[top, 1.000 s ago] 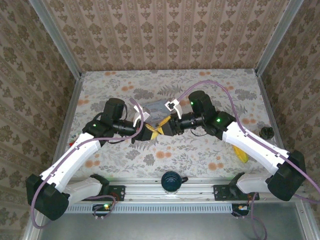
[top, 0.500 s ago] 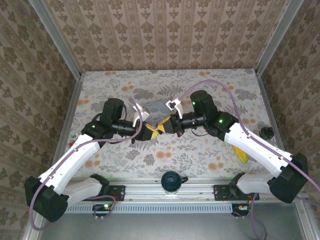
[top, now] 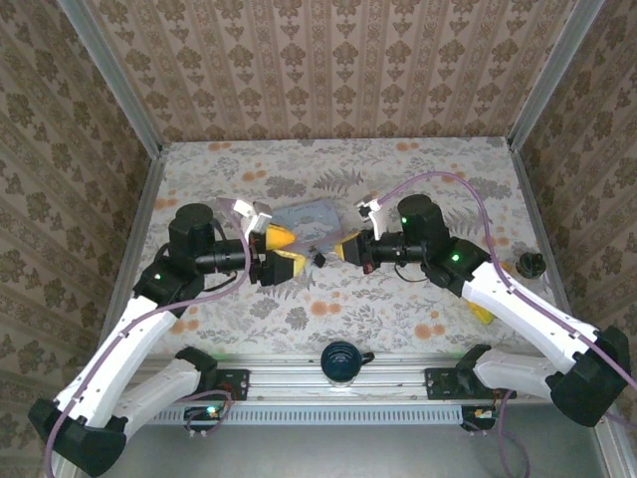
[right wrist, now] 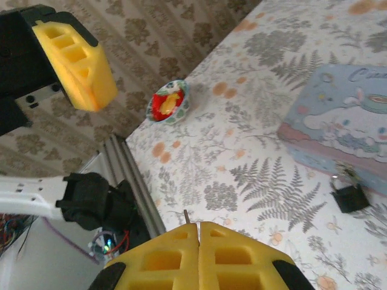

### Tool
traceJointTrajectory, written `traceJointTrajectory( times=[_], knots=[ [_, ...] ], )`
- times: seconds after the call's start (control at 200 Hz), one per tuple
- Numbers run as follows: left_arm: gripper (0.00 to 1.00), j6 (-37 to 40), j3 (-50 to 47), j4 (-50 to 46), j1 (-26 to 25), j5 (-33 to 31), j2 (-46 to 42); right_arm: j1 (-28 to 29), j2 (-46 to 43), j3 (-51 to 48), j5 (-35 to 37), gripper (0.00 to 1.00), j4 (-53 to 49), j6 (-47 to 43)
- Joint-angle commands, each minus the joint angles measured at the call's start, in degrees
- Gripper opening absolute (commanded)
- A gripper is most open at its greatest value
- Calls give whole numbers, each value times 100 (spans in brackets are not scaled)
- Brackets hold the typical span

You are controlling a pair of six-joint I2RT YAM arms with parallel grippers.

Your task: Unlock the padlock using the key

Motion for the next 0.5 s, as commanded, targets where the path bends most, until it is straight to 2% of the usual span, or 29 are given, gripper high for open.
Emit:
traceJointTrajectory(
  times=[0.0, 0.23, 0.455, 0.495],
  knots=[
    [98, -635, -248, 387, 166, -592, -124, -94, -301, -214, 387, 0, 437, 407],
    [100, -1613, -934, 1328, 667, -982, -218, -256, -618, -759, 646, 0, 915, 872],
    [100, -1763, -1150, 1566, 728, -1053, -252, -358, -768, -1182, 790, 0, 1324, 1253],
    [100, -1830, -1200, 1661, 728, -1251, -265, -367, -768, -1238, 799, 0, 1397, 1296]
  ],
)
